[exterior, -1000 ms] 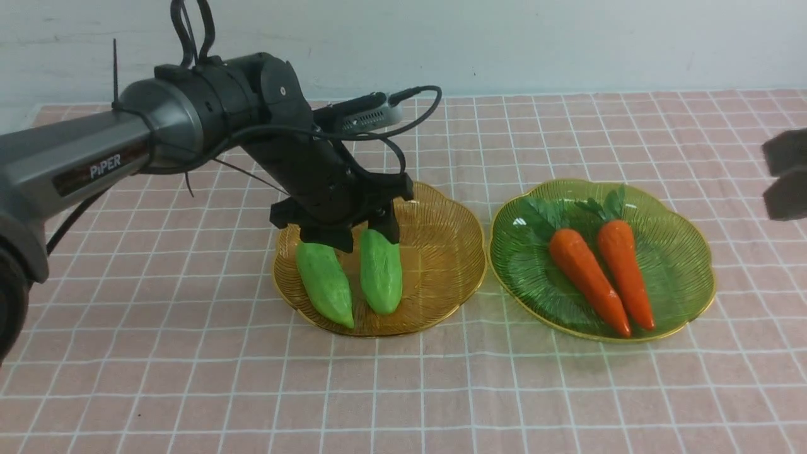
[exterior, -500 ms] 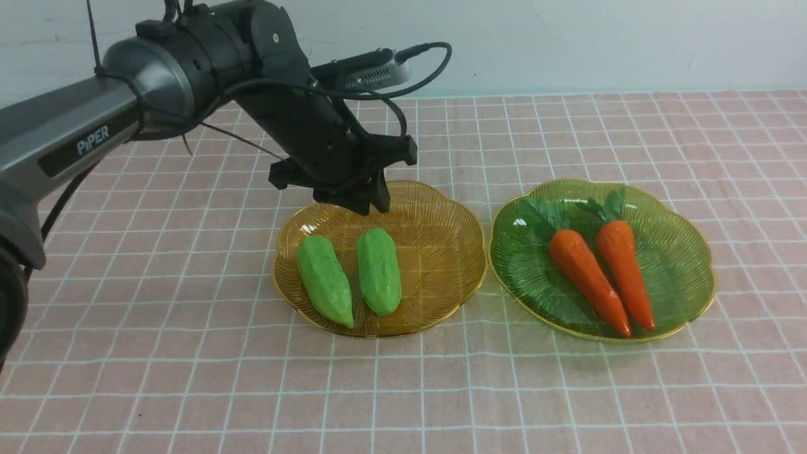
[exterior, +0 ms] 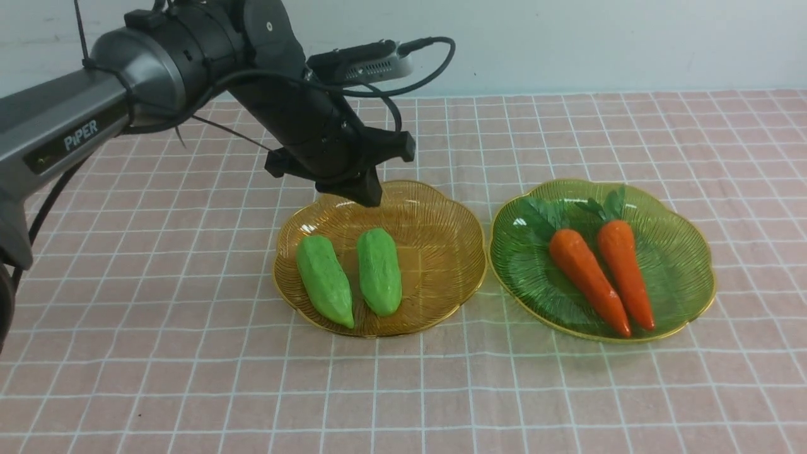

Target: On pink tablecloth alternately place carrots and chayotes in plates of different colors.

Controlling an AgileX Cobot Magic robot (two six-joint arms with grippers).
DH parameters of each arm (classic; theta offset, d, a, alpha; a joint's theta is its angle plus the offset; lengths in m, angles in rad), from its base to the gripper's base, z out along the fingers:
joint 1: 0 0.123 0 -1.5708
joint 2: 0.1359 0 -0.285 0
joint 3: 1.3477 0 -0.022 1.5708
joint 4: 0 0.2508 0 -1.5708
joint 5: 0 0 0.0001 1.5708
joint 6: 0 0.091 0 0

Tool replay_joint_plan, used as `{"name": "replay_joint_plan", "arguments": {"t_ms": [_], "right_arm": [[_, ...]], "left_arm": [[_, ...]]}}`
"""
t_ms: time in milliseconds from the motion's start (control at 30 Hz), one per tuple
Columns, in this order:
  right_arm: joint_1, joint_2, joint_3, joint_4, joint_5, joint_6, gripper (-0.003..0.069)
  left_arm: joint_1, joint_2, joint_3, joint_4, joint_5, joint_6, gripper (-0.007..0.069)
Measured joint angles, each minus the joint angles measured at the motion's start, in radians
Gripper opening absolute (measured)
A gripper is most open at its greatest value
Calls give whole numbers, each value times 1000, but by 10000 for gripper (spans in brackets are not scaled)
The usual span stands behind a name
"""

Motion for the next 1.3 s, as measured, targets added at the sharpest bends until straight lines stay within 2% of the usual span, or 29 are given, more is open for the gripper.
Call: {"name": "replay_joint_plan", "arguments": {"t_ms": [300, 533, 667, 967, 1300], "right_arm": [[0, -180, 167, -146, 38, 0, -15], [0, -228, 177, -183, 108, 0, -15], [0, -228, 177, -183, 180, 0, -15], [0, -228, 177, -183, 183, 6, -15], [0, -228, 177, -183, 183, 109, -15]], "left_arm": [[0, -106, 0, 4, 99, 0, -3], [-2, -222, 7, 108, 118, -23, -3], [-2, -339, 98, 145, 120, -45, -3], [-2, -541, 325, 197, 121, -45, -3], [-2, -812, 664, 214, 118, -73, -3]]}}
